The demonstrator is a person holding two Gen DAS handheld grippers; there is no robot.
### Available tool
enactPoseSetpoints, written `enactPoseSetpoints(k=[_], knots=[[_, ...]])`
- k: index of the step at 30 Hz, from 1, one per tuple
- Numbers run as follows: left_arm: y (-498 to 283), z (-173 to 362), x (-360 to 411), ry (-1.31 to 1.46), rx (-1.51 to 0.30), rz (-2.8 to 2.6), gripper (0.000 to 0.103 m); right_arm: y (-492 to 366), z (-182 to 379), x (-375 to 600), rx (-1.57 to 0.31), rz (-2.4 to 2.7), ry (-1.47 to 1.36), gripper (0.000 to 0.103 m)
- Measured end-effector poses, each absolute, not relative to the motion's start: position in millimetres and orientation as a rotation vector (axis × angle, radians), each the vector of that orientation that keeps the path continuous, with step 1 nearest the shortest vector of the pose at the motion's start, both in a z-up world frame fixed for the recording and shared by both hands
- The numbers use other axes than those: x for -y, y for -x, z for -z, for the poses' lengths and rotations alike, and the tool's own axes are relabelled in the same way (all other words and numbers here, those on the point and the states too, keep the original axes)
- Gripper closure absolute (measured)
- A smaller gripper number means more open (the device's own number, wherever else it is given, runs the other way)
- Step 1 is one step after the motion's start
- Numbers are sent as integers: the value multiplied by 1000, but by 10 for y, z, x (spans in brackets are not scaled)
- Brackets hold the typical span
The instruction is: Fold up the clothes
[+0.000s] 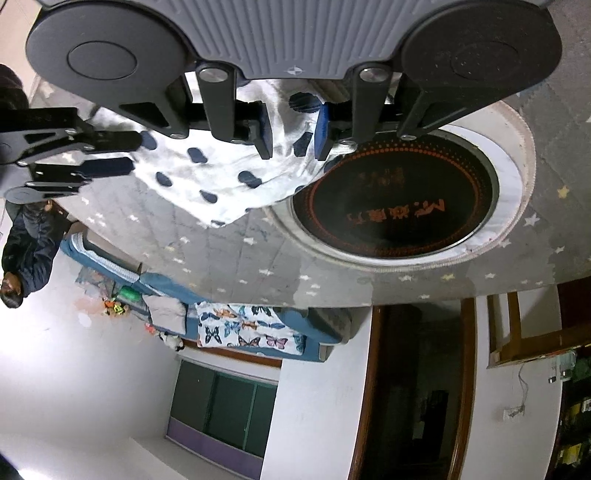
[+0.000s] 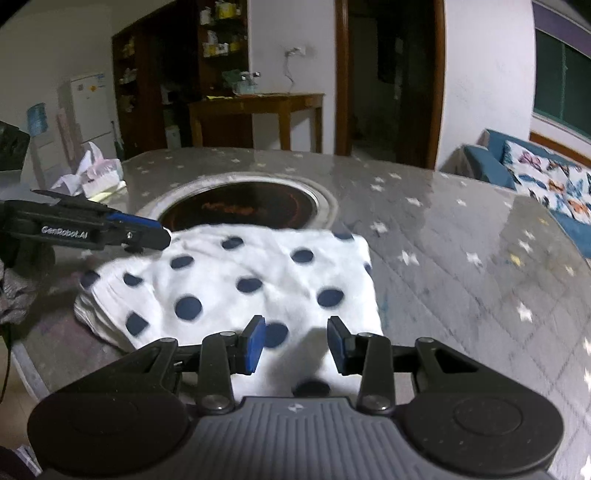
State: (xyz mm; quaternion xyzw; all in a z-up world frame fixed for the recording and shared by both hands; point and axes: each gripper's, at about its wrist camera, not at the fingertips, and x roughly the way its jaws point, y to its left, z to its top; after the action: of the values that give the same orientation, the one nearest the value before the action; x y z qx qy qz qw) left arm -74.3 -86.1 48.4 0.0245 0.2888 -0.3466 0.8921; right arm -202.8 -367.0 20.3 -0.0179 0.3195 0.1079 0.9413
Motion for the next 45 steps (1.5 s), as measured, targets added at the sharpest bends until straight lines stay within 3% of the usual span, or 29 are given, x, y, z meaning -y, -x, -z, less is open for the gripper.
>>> enactPoseSetpoints(k=[36, 42, 45], knots=[[1065, -363, 577, 0, -621, 620, 66, 1915, -128, 2917, -644, -494, 170, 64], [1033, -499, 460, 62, -619, 575, 47, 2013, -331, 2818, -593, -536, 218, 63], [983, -525, 403, 103, -645, 542, 38, 2060, -371, 2682, -581, -589, 265, 56]])
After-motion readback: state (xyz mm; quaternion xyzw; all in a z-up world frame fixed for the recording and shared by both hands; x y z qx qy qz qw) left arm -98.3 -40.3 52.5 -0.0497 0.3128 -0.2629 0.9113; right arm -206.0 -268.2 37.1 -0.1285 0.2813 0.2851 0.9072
